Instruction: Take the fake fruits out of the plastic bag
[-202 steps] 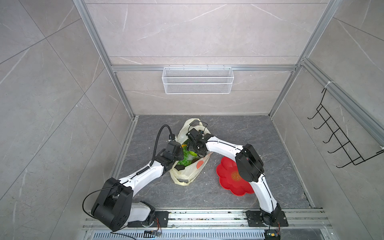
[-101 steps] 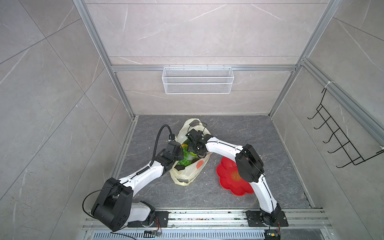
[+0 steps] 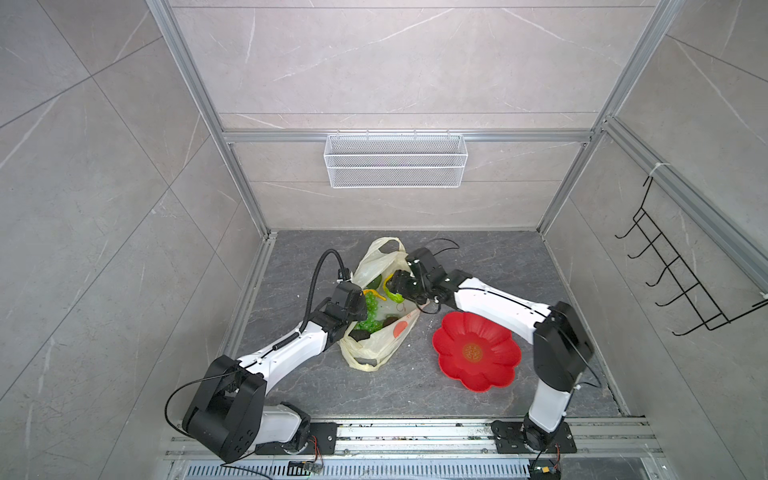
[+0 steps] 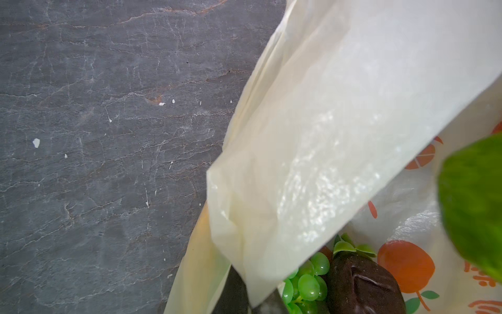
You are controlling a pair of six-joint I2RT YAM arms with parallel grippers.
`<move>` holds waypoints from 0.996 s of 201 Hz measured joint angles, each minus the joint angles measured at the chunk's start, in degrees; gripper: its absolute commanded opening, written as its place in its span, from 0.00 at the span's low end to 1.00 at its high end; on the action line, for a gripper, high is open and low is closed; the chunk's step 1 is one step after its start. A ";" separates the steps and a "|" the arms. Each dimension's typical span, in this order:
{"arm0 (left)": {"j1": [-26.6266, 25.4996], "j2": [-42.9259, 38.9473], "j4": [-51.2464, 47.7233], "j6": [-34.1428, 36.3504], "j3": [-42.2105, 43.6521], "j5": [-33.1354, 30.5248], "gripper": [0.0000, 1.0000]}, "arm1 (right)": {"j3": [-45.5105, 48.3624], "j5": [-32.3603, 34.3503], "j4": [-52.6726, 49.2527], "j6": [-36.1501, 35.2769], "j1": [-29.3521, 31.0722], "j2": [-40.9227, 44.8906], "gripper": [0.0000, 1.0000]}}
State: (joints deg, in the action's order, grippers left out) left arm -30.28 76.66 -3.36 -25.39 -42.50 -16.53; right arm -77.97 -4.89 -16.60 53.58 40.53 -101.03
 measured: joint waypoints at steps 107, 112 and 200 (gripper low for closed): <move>0.00 0.00 0.00 0.04 0.02 -1.49 0.02 | 41.05 -5.53 9.07 5.55 -12.13 38.29 0.60; 0.00 0.00 0.02 0.04 0.00 -1.51 0.02 | 42.82 -5.70 10.10 6.34 -12.59 39.58 0.60; 0.00 0.02 0.09 0.11 0.04 -2.58 0.02 | 61.68 -6.84 29.66 16.31 -17.53 41.46 0.55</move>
State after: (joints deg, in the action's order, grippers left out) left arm -30.28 76.69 -3.27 -25.28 -42.46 -19.11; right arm -16.29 -11.73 13.06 69.89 23.00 -59.57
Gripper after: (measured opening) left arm 0.043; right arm 0.661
